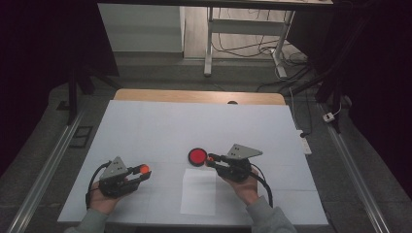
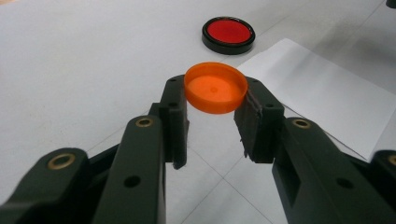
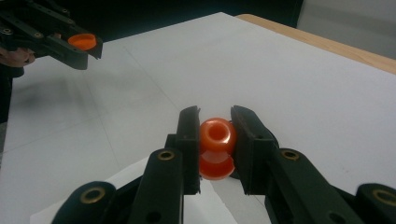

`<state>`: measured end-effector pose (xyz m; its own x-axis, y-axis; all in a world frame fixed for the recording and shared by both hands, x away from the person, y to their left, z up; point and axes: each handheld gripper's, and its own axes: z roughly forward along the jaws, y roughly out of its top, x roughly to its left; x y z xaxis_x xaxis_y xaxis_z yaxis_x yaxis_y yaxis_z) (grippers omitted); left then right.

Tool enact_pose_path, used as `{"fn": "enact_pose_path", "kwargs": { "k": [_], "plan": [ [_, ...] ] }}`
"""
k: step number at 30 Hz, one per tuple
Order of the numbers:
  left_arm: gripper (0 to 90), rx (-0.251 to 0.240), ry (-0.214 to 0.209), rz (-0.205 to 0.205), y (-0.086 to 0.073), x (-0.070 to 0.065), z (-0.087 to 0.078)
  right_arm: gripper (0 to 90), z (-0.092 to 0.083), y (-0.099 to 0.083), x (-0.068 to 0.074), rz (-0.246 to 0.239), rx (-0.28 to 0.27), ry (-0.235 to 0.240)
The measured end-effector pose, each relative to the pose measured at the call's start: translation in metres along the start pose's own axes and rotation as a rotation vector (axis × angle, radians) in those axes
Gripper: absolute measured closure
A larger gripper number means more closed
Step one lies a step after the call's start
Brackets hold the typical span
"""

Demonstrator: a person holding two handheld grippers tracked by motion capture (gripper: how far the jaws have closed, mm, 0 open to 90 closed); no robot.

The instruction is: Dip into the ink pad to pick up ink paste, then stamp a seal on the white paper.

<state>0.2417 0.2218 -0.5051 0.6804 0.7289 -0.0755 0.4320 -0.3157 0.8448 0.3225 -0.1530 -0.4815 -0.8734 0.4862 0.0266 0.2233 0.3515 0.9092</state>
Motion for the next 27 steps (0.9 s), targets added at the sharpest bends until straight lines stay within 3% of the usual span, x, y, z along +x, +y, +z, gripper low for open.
{"fn": "enact_pose_path", "kwargs": {
  "k": [27],
  "plan": [
    [65.1, -0.003, 0.001, 0.004, 0.001, 0.000, 0.000, 72.2, 0.002, -0.005, 0.014, -0.021, 0.034, 0.039]
  ]
}}
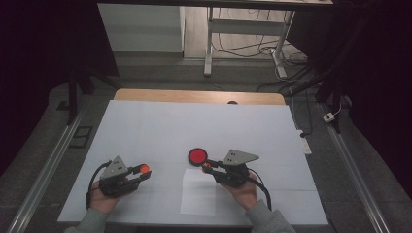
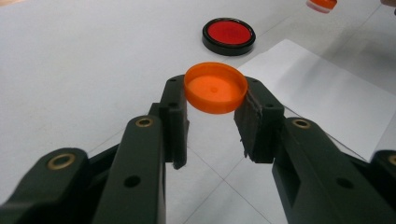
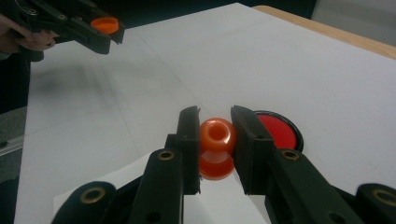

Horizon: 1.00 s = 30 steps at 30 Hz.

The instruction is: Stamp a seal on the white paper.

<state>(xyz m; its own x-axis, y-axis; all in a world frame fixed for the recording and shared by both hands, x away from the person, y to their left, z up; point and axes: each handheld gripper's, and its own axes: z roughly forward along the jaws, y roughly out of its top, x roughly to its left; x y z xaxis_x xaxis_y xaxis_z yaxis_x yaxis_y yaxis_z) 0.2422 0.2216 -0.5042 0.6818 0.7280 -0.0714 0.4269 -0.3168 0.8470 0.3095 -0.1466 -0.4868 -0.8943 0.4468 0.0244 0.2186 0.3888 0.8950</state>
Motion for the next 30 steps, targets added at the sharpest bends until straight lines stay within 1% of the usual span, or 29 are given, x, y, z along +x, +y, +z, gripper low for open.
{"fn": "enact_pose_path", "kwargs": {
  "k": [5, 11, 12, 18, 23, 30],
  "plan": [
    [65.1, 0.000, -0.002, 0.000, 0.000, -0.001, 0.000, 72.1, 0.001, -0.001, 0.005, -0.007, 0.001, 0.013],
    [65.1, 0.004, -0.002, 0.000, 0.000, -0.001, 0.001, 72.1, 0.003, -0.004, 0.009, -0.015, 0.015, 0.031],
    [65.1, 0.004, -0.002, 0.000, 0.000, -0.001, 0.001, 72.1, 0.003, -0.004, 0.009, -0.018, 0.025, 0.032],
    [65.1, 0.005, -0.003, 0.001, 0.000, -0.001, 0.001, 72.1, 0.004, -0.009, 0.013, -0.023, 0.043, 0.039],
    [65.1, 0.007, -0.005, -0.002, 0.000, 0.000, 0.001, 72.1, 0.007, -0.012, 0.016, -0.028, 0.059, 0.054],
    [65.0, 0.010, -0.004, 0.000, 0.000, -0.001, 0.002, 72.1, 0.010, -0.015, 0.022, -0.048, 0.087, 0.065]
  ]
}}
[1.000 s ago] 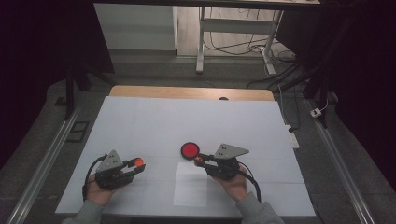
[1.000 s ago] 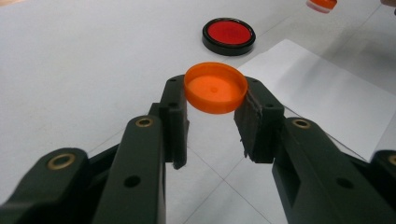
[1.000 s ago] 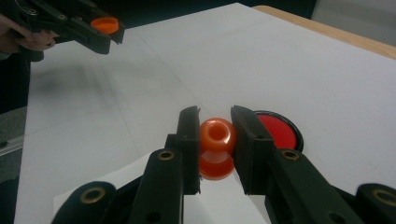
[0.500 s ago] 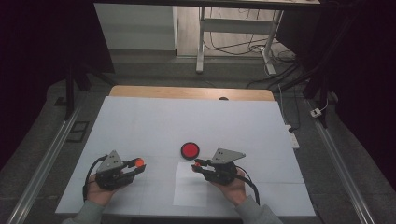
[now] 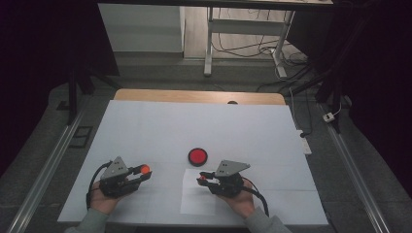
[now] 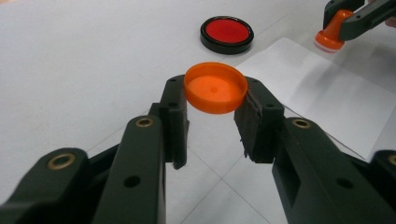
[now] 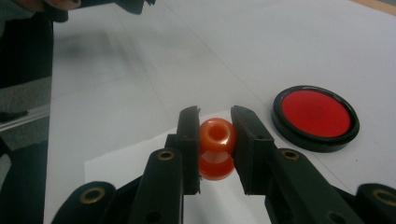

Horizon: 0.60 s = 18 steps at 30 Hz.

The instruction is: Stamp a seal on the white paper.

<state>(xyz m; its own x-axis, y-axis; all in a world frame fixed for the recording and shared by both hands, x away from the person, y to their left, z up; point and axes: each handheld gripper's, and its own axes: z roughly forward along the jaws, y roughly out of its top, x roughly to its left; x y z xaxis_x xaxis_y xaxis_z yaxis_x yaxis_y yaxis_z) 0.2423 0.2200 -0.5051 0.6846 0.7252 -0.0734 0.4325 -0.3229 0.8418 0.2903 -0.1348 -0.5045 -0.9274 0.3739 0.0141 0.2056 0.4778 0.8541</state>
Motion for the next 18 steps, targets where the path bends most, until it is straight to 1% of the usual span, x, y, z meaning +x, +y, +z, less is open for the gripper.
{"fn": "enact_pose_path", "kwargs": {
  "k": [18],
  "plan": [
    [65.1, 0.003, -0.001, 0.003, 0.000, 0.000, 0.000, 72.1, 0.013, -0.006, 0.007, -0.028, 0.057, 0.014]
  ]
}}
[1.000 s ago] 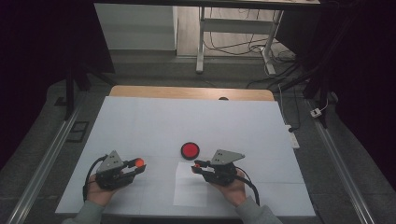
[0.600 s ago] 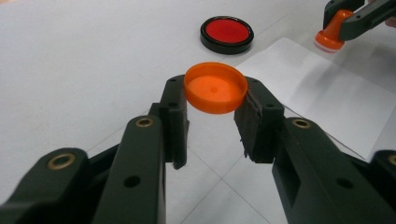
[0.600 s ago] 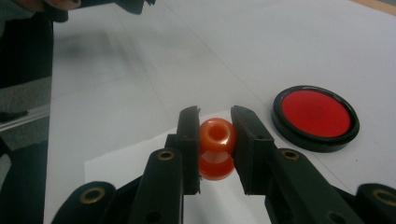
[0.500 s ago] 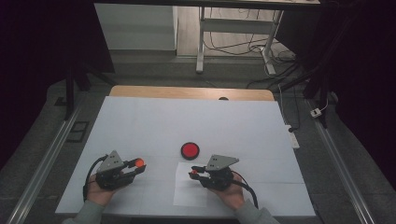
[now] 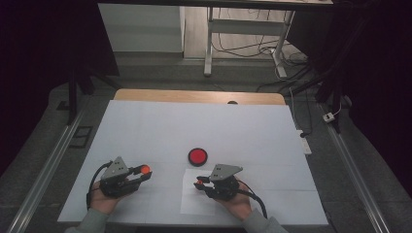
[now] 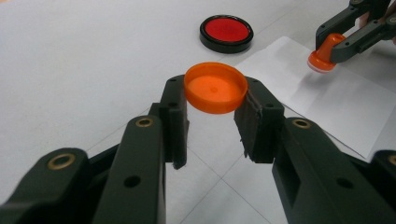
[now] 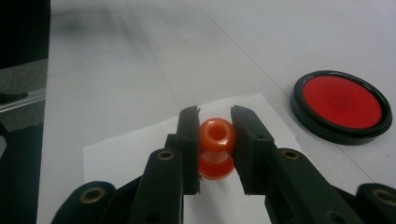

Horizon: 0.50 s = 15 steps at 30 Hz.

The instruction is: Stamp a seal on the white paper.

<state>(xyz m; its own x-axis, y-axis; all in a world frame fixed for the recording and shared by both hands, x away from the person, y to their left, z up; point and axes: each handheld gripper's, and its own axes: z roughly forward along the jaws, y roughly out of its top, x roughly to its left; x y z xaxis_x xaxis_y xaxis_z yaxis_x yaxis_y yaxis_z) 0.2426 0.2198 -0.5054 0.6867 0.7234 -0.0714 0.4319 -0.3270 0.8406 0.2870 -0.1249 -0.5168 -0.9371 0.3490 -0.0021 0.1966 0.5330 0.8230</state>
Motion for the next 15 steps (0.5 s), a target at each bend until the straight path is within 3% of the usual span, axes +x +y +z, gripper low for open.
{"fn": "enact_pose_path", "kwargs": {
  "k": [15],
  "plan": [
    [65.1, 0.000, -0.001, -0.001, -0.0001, 0.0001, -0.0002, 72.1, 0.0040, -0.0024, 0.0012, -0.014, 0.027, -0.003]
  ]
}}
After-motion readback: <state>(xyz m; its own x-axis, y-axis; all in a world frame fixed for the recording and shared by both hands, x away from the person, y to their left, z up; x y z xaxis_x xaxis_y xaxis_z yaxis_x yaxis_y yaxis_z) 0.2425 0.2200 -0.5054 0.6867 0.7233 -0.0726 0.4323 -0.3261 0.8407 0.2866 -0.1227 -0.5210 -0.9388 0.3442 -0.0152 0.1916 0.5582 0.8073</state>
